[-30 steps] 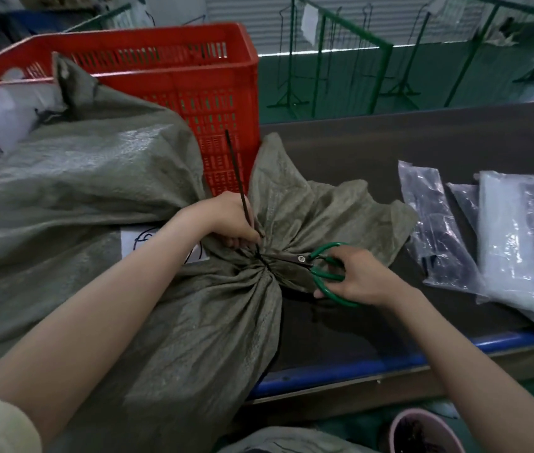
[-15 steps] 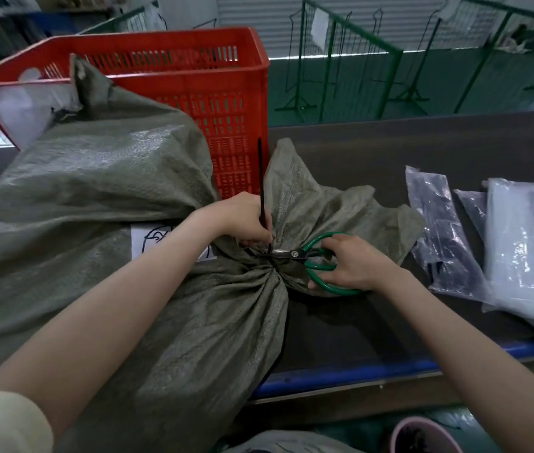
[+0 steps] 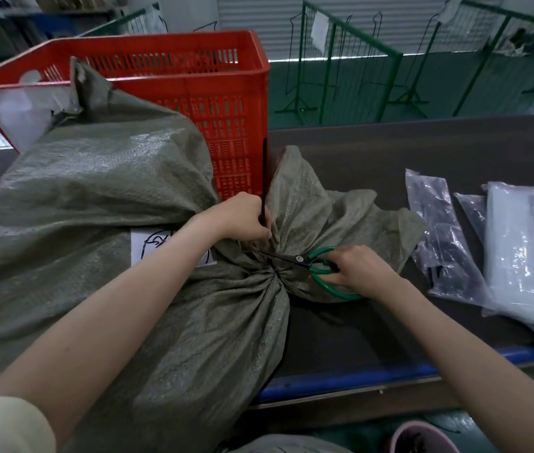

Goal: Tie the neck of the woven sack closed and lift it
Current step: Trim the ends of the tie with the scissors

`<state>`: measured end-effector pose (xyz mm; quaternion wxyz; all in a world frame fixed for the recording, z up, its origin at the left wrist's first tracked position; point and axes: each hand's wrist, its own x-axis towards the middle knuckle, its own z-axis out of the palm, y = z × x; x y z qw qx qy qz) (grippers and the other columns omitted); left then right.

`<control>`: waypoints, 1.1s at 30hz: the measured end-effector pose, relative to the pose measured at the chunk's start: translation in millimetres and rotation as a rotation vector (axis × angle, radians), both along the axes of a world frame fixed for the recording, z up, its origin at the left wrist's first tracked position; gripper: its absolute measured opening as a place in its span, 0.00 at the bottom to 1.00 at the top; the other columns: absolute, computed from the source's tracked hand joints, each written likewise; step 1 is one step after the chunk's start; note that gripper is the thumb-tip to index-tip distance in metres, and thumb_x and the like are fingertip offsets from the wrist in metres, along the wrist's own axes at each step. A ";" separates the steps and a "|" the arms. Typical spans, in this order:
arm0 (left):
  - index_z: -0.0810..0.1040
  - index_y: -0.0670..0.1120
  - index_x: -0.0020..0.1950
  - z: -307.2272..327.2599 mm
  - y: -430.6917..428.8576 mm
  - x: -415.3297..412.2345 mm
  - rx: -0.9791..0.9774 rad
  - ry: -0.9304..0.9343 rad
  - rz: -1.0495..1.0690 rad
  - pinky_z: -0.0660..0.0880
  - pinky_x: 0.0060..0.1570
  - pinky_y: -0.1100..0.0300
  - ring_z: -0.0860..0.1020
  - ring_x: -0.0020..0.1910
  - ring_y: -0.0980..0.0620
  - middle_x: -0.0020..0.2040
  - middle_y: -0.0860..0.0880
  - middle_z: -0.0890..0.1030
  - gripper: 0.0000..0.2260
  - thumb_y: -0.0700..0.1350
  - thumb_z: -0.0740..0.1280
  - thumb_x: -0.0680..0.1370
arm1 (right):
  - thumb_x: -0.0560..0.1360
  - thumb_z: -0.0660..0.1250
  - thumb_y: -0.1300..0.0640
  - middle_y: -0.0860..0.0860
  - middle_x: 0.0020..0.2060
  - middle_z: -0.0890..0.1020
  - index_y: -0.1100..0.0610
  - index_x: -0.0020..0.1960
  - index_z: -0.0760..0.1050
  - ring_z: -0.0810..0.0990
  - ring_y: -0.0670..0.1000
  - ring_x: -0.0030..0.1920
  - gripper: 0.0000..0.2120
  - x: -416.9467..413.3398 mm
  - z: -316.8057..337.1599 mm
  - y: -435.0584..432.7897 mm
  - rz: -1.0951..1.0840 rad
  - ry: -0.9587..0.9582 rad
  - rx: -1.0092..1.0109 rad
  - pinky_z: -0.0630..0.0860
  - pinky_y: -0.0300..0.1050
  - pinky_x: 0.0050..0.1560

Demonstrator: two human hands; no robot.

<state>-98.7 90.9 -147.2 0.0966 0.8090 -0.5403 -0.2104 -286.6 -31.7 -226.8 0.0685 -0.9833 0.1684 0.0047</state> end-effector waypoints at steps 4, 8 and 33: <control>0.82 0.44 0.43 1.7 -3.4 4.8 -0.013 0.004 0.006 0.75 0.42 0.62 0.81 0.44 0.50 0.44 0.44 0.84 0.07 0.46 0.66 0.74 | 0.73 0.63 0.44 0.56 0.47 0.83 0.59 0.55 0.77 0.80 0.56 0.47 0.20 -9.3 2.7 1.4 -0.085 -0.101 0.015 0.68 0.43 0.40; 0.78 0.44 0.38 7.2 -14.6 -10.4 0.054 0.196 -0.015 0.78 0.37 0.62 0.79 0.34 0.52 0.34 0.49 0.79 0.07 0.44 0.65 0.75 | 0.72 0.66 0.46 0.58 0.40 0.82 0.61 0.45 0.77 0.80 0.59 0.43 0.17 -29.6 -7.9 -1.5 -0.332 -0.233 0.063 0.64 0.42 0.37; 0.68 0.44 0.37 -132.5 -132.6 -182.6 0.647 0.460 -0.105 0.72 0.22 0.68 0.76 0.20 0.57 0.34 0.48 0.74 0.09 0.43 0.57 0.77 | 0.71 0.66 0.59 0.64 0.51 0.81 0.66 0.52 0.76 0.79 0.62 0.54 0.13 -124.5 -62.2 -24.8 -1.191 -0.233 0.495 0.74 0.47 0.51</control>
